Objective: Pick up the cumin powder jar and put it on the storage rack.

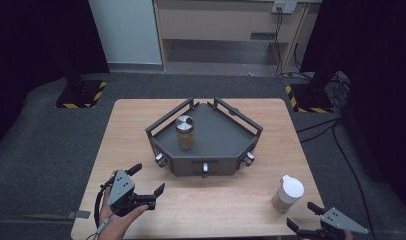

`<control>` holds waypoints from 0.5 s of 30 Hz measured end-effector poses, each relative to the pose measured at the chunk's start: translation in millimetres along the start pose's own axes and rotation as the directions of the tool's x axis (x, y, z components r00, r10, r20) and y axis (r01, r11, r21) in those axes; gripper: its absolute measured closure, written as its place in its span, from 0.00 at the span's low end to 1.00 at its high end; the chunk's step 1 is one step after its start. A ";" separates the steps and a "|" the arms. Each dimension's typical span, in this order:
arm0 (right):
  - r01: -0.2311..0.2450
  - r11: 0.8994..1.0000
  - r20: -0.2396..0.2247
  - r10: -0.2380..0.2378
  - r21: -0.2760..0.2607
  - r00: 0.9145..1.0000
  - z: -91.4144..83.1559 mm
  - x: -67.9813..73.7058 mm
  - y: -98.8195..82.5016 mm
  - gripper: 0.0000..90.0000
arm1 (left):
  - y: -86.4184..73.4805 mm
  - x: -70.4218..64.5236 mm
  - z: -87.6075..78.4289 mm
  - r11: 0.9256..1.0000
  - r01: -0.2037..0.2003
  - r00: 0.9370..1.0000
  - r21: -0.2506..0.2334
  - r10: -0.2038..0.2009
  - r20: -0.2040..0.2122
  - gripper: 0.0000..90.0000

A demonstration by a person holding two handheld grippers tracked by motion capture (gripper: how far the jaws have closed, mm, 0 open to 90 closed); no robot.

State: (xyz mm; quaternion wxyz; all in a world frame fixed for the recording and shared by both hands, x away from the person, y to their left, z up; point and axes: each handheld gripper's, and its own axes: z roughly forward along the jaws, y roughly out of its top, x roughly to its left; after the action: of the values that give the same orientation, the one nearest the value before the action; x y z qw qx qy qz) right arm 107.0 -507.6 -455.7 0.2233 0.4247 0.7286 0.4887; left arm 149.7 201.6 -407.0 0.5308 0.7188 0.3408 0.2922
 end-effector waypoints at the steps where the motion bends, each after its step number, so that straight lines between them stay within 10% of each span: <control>1: 0.000 1.000 0.000 0.000 0.000 1.000 0.0 0.0 0.0 0.03 | -1.4 -0.8 -0.8 1.000 -0.003 1.000 0.000 0.003 -0.003 0.03; 15: -0.002 1.000 0.002 0.002 0.002 1.000 0.0 0.0 -0.3 0.03 | -21.3 -6.3 -10.5 1.000 0.026 0.999 -0.014 -0.027 -0.023 0.03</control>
State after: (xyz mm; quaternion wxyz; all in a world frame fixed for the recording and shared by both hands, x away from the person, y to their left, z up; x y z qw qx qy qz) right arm 106.9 -507.6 -456.0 0.2230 0.4262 0.7284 0.4880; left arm 133.9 206.8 -425.1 0.5356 0.7073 0.3543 0.2956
